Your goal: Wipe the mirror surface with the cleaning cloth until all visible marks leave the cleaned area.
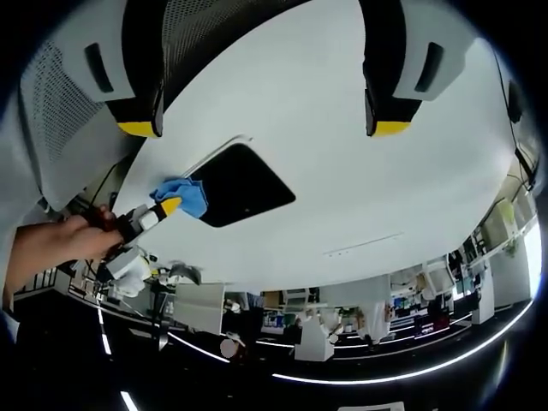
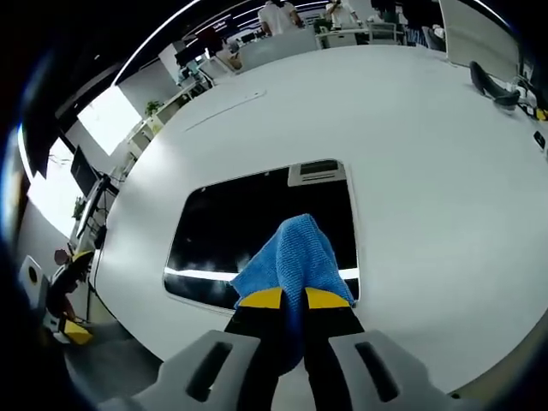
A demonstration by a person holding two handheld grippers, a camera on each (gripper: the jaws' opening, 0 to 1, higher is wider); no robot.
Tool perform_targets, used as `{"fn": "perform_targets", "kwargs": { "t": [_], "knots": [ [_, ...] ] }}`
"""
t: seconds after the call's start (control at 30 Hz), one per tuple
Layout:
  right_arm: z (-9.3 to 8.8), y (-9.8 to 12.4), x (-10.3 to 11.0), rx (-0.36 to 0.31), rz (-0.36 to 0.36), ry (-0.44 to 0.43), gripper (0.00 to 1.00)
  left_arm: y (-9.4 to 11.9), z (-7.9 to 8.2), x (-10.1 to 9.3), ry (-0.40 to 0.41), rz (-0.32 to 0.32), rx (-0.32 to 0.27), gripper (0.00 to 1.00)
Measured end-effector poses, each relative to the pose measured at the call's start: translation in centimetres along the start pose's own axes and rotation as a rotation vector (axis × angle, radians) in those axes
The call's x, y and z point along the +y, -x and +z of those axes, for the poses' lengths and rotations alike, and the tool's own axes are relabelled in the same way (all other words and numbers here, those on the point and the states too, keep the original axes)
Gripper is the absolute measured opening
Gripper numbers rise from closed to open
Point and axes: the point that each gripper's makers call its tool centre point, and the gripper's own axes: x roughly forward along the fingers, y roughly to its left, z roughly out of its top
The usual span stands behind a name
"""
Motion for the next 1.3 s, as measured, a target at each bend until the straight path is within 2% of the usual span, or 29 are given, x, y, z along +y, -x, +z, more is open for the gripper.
{"fn": "perform_targets", "kwargs": {
  "t": [0.37,0.57,1.0,1.3],
  "knots": [
    [-0.1,-0.5,2.1,0.014,0.016,-0.012,0.02,-0.1,-0.3,0.0,0.000,0.003,0.017,0.98],
    [-0.1,-1.1,3.7,0.018,0.028,0.017,0.02,0.0,-0.4,0.0,0.000,0.004,0.021,0.98],
    [0.1,-1.8,4.6,0.017,0.024,0.031,0.02,-0.1,-0.4,-0.2,-0.005,-0.012,0.025,0.99],
    [0.0,-2.5,6.7,0.025,0.043,0.067,0.02,-0.3,-0.6,-0.4,-0.020,-0.021,0.034,0.99]
  ]
}}
